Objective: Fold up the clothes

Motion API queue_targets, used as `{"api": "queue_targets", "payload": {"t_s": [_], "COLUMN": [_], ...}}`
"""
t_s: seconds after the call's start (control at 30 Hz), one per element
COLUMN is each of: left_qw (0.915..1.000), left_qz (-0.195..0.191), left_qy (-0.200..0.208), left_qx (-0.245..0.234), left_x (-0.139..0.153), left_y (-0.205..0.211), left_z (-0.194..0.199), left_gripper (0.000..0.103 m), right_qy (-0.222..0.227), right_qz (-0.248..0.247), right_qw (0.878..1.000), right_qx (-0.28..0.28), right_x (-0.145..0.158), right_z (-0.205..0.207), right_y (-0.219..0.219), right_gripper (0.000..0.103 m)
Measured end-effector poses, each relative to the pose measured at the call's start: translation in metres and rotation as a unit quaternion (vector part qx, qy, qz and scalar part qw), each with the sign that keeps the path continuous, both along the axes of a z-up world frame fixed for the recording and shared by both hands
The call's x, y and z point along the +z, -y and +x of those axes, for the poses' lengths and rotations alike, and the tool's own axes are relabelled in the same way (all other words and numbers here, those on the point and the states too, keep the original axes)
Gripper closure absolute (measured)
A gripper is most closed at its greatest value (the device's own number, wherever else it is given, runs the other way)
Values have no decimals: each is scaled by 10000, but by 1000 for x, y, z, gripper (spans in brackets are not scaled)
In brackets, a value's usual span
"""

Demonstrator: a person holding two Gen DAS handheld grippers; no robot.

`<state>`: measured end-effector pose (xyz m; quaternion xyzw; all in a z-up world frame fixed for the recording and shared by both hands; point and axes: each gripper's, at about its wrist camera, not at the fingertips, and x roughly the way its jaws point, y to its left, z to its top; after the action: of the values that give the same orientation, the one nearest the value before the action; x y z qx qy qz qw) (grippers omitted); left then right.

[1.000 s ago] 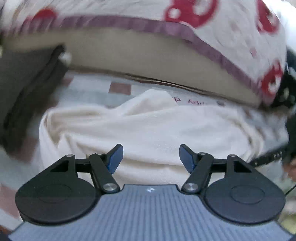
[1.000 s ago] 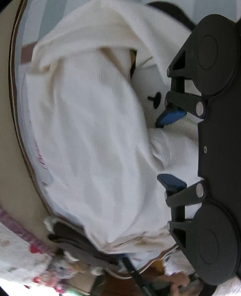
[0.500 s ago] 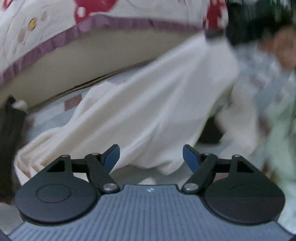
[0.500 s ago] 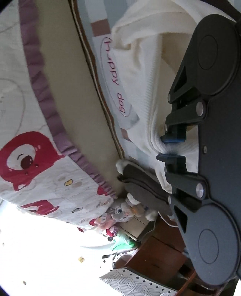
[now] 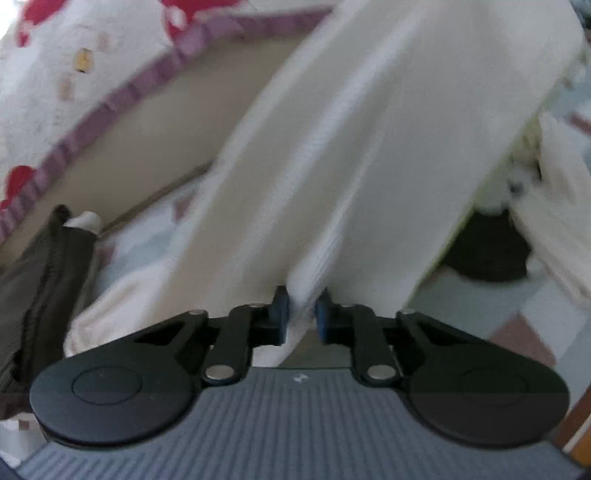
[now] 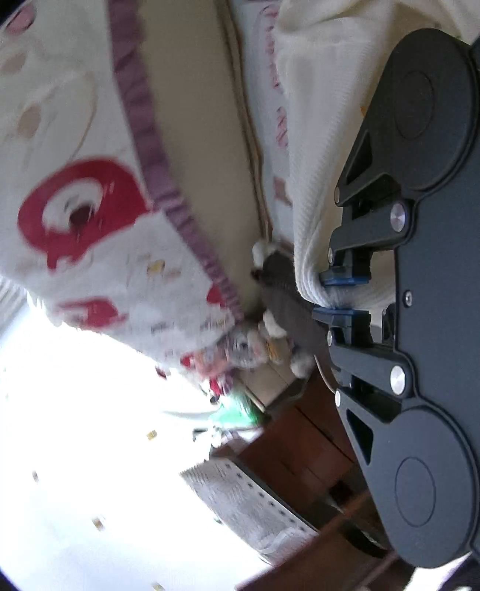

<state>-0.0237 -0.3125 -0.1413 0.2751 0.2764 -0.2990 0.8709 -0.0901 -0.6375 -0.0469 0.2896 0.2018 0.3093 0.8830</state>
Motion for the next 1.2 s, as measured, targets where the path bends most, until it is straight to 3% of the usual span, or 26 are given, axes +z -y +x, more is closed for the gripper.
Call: {"api": "queue_targets", "payload": {"t_s": [0.1, 0.23, 0.33, 0.43, 0.6, 0.63, 0.73, 0.8, 0.9, 1.07, 1.2], "left_qw": [9972, 9850, 9715, 9608, 9692, 9709, 9780, 9791, 9728, 9548, 9540], "left_qz": [-521, -1573, -2284, -2730, -2410, -2302, -1866, -1674, -1759, -2407, -2401], "left_qy": [427, 325, 313, 363, -317, -465, -583, -691, -1044, -1375, -1498], "left_qx": [320, 625, 547, 320, 399, 460, 726, 929, 1087, 1077, 985], "left_x": [30, 71, 100, 113, 88, 78, 46, 22, 7, 16, 19], "left_y": [-19, -58, -84, -99, -75, -70, -54, -52, -60, -77, -82], "left_z": [-5, -8, -20, -21, 58, 74, 111, 125, 134, 147, 152], "left_gripper": [92, 92, 92, 92, 92, 92, 92, 92, 92, 92, 92], "right_qy": [173, 462, 683, 1052, 324, -74, -1261, -1651, -1836, -1584, -1326], "right_qz": [68, 203, 125, 76, -512, -684, -1214, -1532, -1778, -2240, -2686], "right_qw": [9998, 9987, 9975, 9937, 9965, 9928, 9647, 9464, 9429, 9498, 9493], "right_qx": [-15, -32, 104, 375, -584, -980, -1969, -2314, -2137, -1505, -954], "right_x": [6, 18, 29, 39, 23, 11, -27, -51, -71, -70, -66], "right_z": [-3, -15, -28, -37, 20, 39, 86, 96, 89, 85, 85], "right_y": [4, 10, 8, 3, 14, 18, 31, 42, 54, 37, 13], "right_gripper": [88, 88, 88, 88, 87, 83, 58, 58, 58, 51, 36]}}
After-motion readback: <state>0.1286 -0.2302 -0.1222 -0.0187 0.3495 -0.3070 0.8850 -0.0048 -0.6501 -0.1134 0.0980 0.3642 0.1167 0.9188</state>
